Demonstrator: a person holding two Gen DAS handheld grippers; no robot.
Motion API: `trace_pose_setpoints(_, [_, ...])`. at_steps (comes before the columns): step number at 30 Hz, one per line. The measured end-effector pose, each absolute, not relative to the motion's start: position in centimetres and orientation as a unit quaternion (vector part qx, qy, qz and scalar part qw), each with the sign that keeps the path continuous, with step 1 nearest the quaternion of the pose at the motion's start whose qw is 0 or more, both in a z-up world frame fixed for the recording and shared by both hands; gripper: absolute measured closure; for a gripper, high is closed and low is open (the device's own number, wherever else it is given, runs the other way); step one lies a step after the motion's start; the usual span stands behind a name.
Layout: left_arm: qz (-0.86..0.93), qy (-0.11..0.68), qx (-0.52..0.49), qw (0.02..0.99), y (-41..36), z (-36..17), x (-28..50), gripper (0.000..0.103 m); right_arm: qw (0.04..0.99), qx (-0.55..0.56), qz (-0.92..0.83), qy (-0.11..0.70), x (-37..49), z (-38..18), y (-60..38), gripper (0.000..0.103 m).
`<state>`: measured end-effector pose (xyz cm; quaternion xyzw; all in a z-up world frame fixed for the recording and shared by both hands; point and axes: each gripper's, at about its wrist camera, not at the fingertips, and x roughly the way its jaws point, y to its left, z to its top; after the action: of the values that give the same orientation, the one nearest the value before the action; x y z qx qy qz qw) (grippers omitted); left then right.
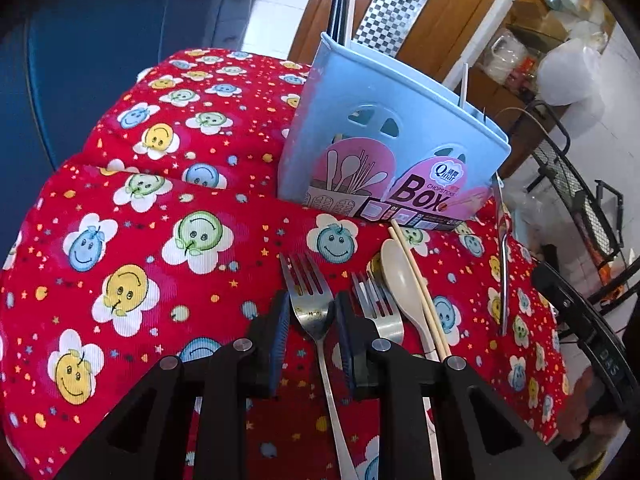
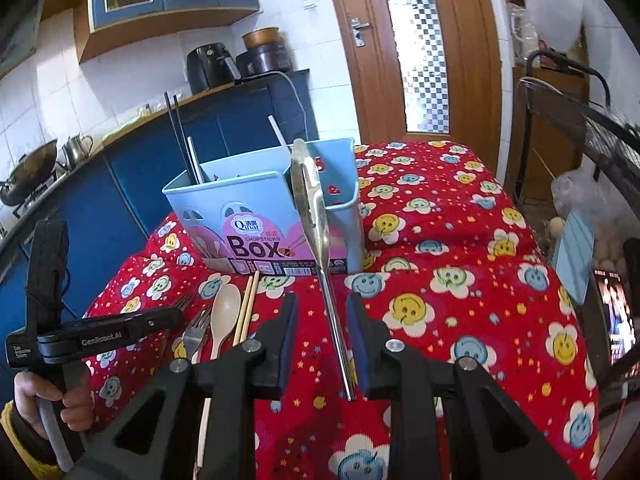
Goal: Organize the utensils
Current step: 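Grasp a silver knife with the right gripper while the left gripper grasps a silver fork, then lift the knife and fork and carry both over the blue caddy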
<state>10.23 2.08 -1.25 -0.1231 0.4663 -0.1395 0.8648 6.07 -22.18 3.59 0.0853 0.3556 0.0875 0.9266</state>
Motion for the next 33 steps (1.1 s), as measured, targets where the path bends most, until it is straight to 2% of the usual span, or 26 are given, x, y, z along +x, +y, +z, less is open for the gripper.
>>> trace_pose_setpoints(8, [-0.195,0.49,-0.193,0.828,3.4,-2.1,11.1,0.08,0.924,0.066,0.092,0.366,8.0,4.0,-21.8,0.076])
trace_pose_setpoints(12, [-0.211,0.493,-0.232,0.812,4.1,-2.6,11.8,0.083,0.925,0.066,0.095,0.362,8.1,4.2,-21.7,0.076])
trace_pose_setpoints(13, [-0.212,0.491,-0.235,0.812,4.1,-2.7,12.0,0.093,0.925,0.066,0.095,0.362,8.1,4.2,-21.7,0.076])
trace_pose_setpoints(16, [-0.216,0.49,-0.238,0.811,4.0,-2.7,12.3,0.098,0.925,0.063,0.095,0.364,8.2,4.2,-21.6,0.076])
trace_pose_setpoints(27, [-0.191,0.414,-0.178,0.872,3.5,1.6,10.7,0.1,0.924,0.031,0.1,0.368,10.2,4.9,-20.6,0.076])
trace_pose_setpoints(33, [-0.174,0.365,-0.155,0.902,3.7,4.5,9.6,0.101,0.911,-0.006,0.097,0.401,11.9,3.9,-19.8,0.076])
